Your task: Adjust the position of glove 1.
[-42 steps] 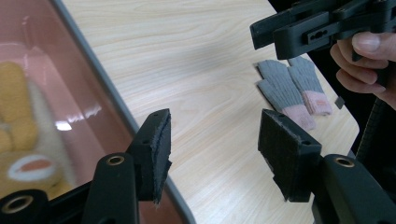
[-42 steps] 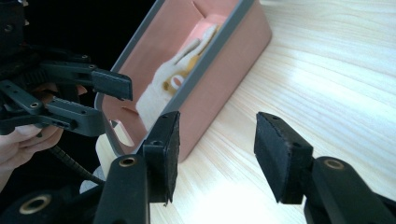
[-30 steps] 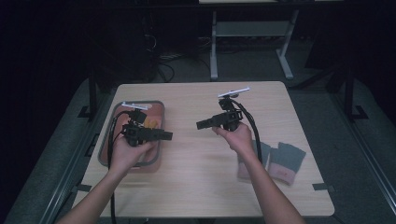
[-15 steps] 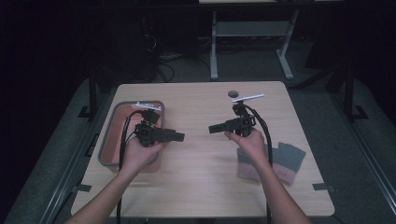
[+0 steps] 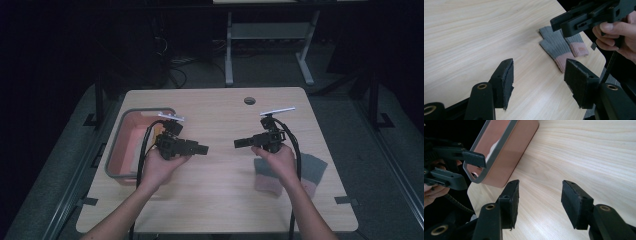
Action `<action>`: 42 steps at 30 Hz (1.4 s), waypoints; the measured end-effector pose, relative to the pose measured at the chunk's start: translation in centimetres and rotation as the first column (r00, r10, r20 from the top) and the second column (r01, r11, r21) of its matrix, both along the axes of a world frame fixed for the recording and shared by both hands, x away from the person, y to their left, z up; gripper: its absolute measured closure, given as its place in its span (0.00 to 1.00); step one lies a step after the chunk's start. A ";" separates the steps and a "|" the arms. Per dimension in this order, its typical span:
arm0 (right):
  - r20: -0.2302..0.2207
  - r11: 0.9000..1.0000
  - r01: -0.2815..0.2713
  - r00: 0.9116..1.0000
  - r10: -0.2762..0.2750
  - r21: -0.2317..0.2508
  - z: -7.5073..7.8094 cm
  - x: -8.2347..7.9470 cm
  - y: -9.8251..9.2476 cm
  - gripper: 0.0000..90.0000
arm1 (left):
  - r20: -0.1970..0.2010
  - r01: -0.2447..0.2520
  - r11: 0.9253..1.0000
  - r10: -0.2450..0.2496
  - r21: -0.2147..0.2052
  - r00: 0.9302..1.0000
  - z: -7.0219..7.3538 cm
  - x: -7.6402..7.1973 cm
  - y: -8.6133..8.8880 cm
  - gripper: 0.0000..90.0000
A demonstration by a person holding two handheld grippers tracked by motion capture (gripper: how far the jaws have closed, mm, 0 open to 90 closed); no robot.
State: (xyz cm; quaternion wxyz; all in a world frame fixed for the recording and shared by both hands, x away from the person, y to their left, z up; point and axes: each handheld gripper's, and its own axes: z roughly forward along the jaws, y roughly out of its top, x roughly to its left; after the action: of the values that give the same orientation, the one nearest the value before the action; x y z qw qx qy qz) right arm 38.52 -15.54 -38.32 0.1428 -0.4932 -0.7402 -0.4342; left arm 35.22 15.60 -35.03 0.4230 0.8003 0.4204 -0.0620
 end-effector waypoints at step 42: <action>0.069 0.973 0.141 0.989 -0.130 -0.182 -2.2 -5.8 -12.4 0.50 | 0.010 0.103 0.995 -0.103 -0.008 0.995 -2.7 -2.1 -8.4 0.40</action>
State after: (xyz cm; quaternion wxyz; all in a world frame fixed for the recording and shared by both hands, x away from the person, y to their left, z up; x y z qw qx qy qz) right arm 32.77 -27.91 -40.49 0.0449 -0.5413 -0.7459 -0.3854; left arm 33.12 7.21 -37.74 0.4247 0.8195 0.3761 -0.0819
